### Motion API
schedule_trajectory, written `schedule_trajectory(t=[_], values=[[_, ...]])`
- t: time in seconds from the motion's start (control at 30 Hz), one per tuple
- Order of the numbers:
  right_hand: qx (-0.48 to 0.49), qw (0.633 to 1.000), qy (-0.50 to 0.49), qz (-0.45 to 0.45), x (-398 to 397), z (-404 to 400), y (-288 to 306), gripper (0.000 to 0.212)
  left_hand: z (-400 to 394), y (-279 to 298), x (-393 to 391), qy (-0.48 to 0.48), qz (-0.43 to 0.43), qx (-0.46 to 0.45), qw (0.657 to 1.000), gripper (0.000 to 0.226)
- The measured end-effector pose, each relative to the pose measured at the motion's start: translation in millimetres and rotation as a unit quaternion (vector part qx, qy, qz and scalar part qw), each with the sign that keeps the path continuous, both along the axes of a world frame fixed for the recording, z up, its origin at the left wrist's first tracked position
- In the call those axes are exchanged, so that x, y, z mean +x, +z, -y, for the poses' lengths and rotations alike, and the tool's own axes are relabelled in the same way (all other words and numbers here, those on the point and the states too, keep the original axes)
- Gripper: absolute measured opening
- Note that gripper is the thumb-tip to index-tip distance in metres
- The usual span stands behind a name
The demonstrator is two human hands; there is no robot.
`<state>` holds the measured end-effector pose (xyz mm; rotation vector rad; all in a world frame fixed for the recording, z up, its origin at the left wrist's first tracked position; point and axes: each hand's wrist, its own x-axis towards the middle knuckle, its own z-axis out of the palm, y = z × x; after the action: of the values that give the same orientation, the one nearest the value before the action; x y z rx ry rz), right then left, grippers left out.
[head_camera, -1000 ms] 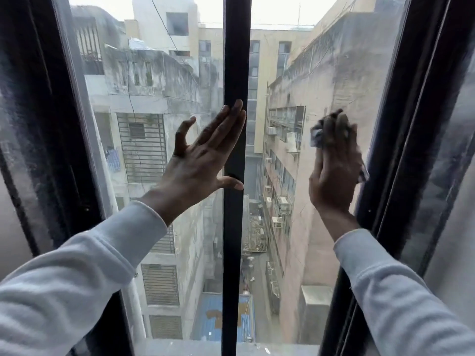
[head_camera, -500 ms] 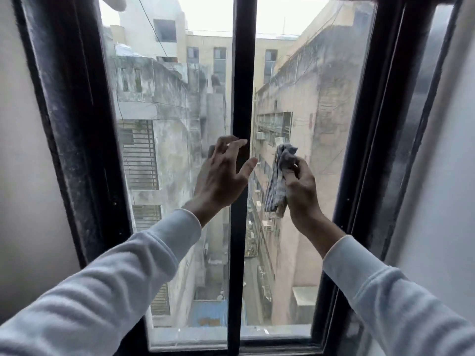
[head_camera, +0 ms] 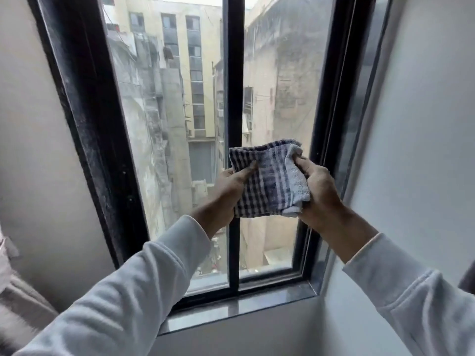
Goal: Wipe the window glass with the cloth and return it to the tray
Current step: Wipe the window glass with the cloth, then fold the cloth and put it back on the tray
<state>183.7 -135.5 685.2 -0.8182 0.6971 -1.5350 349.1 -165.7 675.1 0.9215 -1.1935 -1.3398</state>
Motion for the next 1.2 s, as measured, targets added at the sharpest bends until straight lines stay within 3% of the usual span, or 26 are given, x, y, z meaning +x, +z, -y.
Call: schedule_trajectory(t=[0.1,0.33,0.43,0.57,0.8,0.97,1.07,1.13,1.2], values=[[0.052,0.998,-0.037,-0.001,-23,-30,-35,0.034,-17,-33,-10,-0.01,0.045,0.005,0.999,0.027],[0.226,0.967,-0.108,-0.055,-108,-99,-164,0.027,-47,-158,-91,-0.037,0.174,0.107,0.978,0.049],[0.277,0.952,-0.085,-0.098,-157,-125,-241,0.035,-65,-239,-137,-0.107,0.178,0.185,0.961,0.042],[0.388,0.905,-0.112,-0.135,-219,-169,-371,0.054,-101,-371,-202,-0.137,0.218,0.261,0.93,0.044],[0.534,0.796,-0.144,-0.245,-307,-242,-593,0.059,-163,-583,-297,-0.227,0.267,0.348,0.87,0.033],[0.555,0.752,-0.169,-0.312,-342,-259,-696,0.064,-177,-684,-349,-0.24,0.303,0.336,0.859,0.032],[0.574,0.721,-0.156,-0.356,-357,-259,-738,0.073,-168,-729,-375,-0.275,0.435,0.241,0.823,0.04],[0.61,0.652,-0.132,-0.43,-364,-261,-760,0.071,-161,-755,-382,-0.283,0.54,0.15,0.778,0.053],[0.607,0.597,-0.12,-0.511,-365,-261,-769,0.051,-157,-765,-380,-0.266,0.601,0.079,0.749,0.059]])
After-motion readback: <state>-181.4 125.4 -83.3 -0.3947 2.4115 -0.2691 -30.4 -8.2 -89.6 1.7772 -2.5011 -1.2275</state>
